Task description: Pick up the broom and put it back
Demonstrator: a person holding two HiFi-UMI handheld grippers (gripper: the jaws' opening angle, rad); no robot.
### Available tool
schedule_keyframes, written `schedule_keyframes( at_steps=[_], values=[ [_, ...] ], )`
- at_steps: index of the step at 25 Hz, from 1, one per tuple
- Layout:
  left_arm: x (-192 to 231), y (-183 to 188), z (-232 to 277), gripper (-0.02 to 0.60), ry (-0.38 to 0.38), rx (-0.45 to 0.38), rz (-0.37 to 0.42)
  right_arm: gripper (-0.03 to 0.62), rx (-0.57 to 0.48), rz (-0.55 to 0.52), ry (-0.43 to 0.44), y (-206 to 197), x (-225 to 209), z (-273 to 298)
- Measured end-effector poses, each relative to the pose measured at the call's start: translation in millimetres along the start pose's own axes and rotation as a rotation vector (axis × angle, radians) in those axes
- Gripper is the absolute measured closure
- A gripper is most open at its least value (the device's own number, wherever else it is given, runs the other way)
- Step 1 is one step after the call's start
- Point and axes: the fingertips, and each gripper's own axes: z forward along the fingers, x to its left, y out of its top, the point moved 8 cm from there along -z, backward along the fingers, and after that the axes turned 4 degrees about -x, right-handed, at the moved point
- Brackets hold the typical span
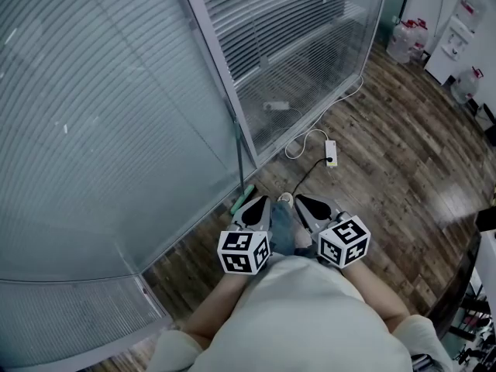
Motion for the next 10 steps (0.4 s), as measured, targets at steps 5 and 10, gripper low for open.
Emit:
schedule_keyframes(
  at_steps=[5,10],
  values=[
    [-3.1,6.1,-1.8,0.583,-0.001,0.003,0.008,0.588,-0.002,0.002,0.001,5.8,1.1,-0.6],
    [1.2,9.8,-1.2,0.583,-0.001,0.009,0.004,0.588,0.008,0.004,0.004,7.7,1.1,6.6]
  ],
)
